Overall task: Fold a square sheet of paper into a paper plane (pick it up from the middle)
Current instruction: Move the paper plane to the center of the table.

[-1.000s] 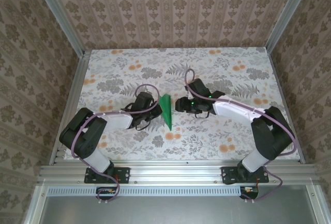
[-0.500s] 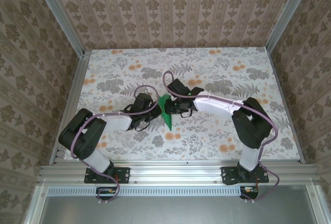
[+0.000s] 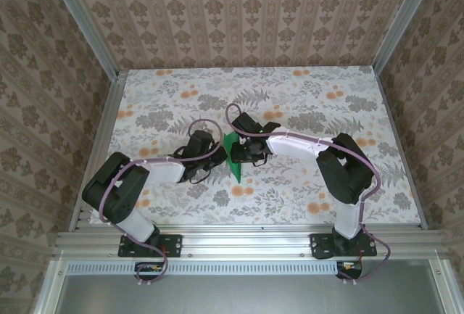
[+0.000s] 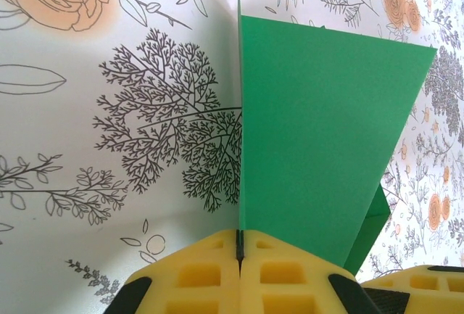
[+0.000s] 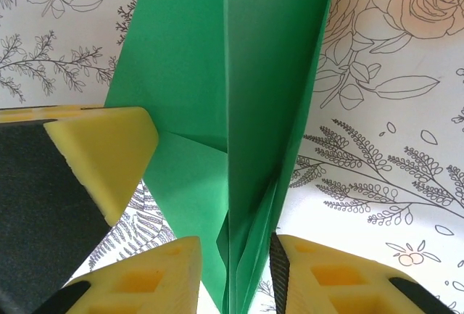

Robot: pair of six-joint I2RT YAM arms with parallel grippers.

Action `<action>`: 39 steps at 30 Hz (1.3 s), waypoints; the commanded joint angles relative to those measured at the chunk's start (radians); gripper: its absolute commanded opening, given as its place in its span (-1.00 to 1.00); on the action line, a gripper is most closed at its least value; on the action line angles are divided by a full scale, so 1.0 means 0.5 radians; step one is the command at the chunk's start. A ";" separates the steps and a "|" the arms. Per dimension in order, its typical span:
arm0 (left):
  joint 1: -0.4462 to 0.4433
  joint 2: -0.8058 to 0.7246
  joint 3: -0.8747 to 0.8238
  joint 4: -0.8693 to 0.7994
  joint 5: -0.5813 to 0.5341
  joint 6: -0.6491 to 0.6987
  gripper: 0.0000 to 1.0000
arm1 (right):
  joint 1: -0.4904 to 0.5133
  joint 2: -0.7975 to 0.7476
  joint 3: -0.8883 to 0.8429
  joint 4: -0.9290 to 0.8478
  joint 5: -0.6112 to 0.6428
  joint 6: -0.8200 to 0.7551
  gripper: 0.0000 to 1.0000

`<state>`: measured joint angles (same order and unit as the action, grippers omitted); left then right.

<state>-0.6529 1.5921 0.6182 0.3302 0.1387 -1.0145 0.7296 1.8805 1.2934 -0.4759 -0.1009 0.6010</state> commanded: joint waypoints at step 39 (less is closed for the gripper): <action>0.014 0.088 0.006 0.070 0.074 -0.028 -0.95 | 0.011 0.169 0.088 -0.055 -0.025 0.008 -0.42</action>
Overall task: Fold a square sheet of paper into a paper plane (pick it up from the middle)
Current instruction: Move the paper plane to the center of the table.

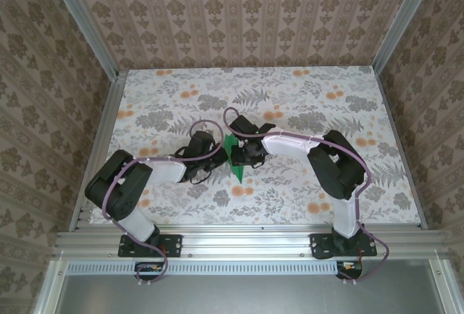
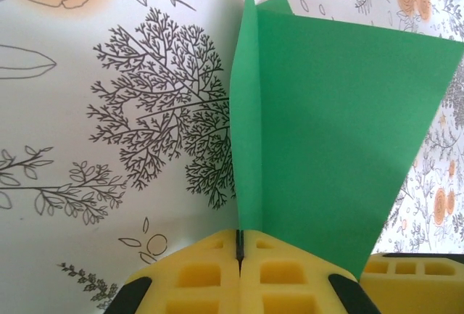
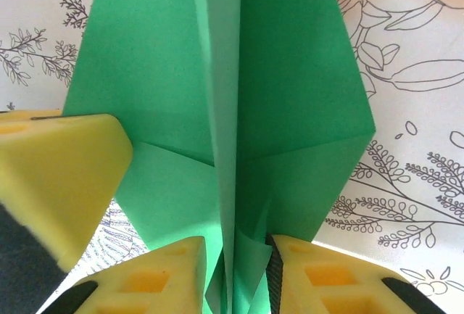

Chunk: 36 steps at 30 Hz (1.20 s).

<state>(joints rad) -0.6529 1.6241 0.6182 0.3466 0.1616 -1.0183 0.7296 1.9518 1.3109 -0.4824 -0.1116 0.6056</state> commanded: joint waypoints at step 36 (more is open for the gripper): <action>0.351 -0.700 -0.027 -0.724 -0.172 0.228 -0.06 | -0.271 0.059 0.373 -0.546 0.678 -0.310 -0.81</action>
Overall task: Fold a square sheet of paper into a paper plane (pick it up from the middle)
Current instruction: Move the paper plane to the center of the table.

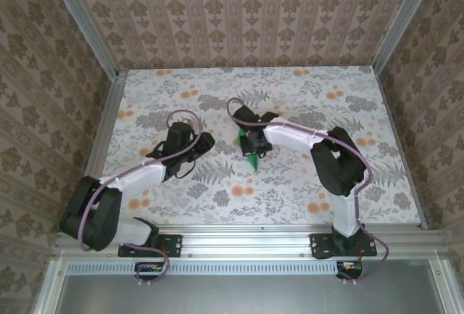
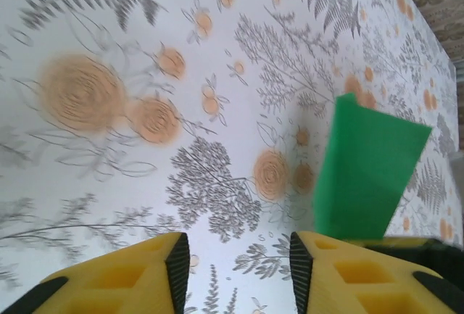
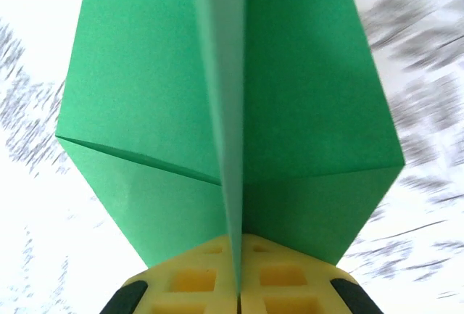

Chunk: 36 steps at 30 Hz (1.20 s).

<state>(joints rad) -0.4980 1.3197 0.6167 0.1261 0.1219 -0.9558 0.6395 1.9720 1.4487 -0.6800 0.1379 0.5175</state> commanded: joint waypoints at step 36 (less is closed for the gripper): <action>0.155 -0.252 -0.001 -0.549 -0.183 0.147 0.04 | -0.140 0.594 0.629 -0.208 0.375 -0.413 -0.77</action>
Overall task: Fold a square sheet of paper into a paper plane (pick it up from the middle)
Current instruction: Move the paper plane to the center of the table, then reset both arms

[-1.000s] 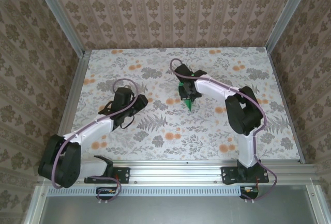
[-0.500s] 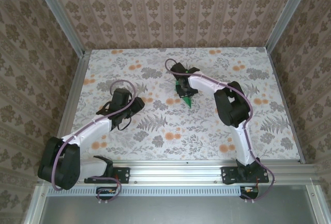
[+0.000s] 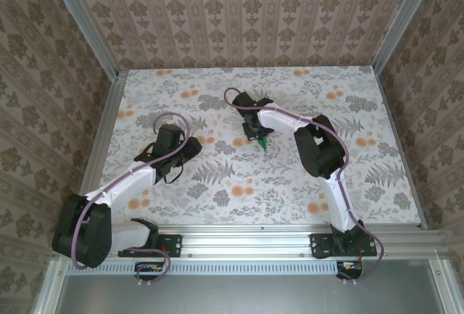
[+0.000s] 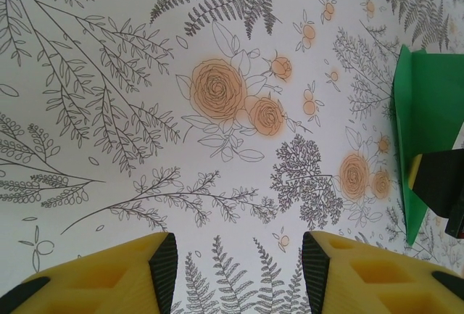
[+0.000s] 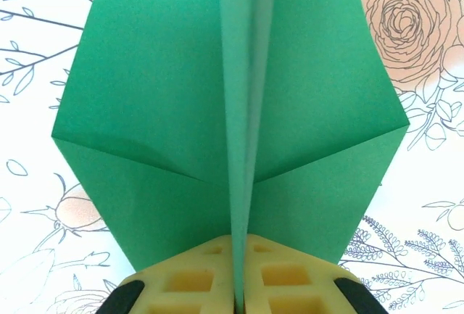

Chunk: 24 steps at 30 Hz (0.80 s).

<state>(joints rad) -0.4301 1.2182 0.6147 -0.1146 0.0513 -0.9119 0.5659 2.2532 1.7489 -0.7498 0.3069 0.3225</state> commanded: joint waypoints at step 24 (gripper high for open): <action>0.298 -0.282 0.434 -0.561 -0.878 0.905 1.00 | -0.472 -1.799 -1.138 0.787 0.358 -0.063 1.00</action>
<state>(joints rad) -0.3077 1.0904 0.8471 -0.4370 -0.2832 -0.6235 0.3809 1.4059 1.2972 -0.4717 0.4038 0.3130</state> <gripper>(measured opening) 0.995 0.998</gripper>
